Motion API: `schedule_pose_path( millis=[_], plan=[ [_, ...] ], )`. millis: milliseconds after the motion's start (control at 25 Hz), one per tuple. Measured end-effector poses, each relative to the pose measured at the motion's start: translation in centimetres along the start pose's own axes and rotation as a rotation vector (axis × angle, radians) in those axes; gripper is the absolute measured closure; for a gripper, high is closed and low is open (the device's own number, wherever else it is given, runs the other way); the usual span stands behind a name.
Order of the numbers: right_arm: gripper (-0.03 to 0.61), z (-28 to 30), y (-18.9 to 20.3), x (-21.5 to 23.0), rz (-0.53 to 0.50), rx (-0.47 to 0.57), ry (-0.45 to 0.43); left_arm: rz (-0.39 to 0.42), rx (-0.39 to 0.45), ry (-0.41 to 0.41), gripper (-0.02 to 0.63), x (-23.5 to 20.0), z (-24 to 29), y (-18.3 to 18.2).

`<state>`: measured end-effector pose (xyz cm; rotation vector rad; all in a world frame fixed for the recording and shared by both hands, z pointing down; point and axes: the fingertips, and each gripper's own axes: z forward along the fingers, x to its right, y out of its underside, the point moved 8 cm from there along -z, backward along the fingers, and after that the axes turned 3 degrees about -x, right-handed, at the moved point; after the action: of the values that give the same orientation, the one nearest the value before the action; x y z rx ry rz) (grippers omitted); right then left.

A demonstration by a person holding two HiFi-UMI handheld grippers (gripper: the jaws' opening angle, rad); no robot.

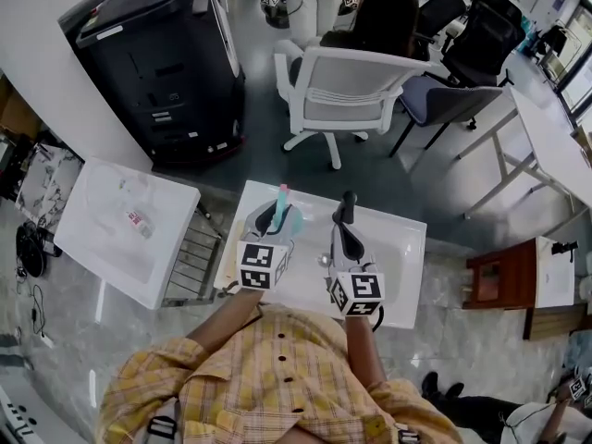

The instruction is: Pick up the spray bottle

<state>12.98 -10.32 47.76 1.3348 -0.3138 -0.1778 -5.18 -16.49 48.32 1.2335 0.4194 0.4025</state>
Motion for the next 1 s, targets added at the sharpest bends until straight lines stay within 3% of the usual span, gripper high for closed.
schedule_pose_path(
  millis=[1000],
  plan=[
    [0.578,-1.0,0.0,0.5,0.012,0.014,-0.004,0.018,0.052,-0.017,0.505,2.1,-2.6,1.1]
  ],
)
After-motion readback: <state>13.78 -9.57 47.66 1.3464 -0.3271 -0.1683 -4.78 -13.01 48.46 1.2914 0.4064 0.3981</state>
